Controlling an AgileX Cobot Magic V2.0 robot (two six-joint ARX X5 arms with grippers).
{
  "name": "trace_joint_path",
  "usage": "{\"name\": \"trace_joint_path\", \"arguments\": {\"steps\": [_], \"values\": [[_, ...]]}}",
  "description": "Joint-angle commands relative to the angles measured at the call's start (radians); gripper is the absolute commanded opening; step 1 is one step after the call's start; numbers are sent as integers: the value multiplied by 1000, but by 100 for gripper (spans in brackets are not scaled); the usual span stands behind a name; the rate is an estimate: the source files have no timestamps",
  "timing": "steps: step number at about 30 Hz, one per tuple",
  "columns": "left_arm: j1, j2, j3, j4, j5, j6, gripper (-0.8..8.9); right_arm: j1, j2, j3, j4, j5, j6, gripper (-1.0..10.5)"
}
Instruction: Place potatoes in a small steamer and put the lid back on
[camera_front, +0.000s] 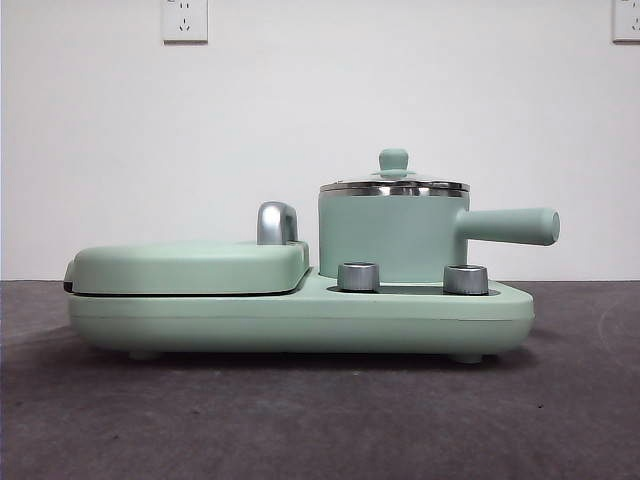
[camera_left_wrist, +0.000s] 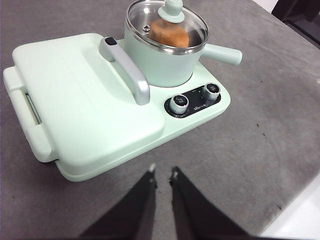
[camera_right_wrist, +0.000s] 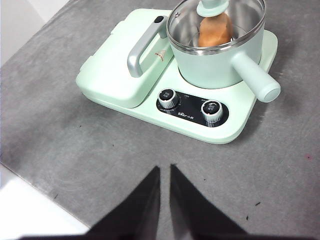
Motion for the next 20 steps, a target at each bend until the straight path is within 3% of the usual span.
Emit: {"name": "trace_joint_path", "arguments": {"steps": [1,16,20], "values": [[-4,1,6,10,0,-6,24,6,5,8,8,3,7,11],[-4,0,6,15,0,-6,24,6,5,8,8,3,7,11],[37,-47,-1,16,-3,-5,24,6,5,8,8,3,7,11]]}}
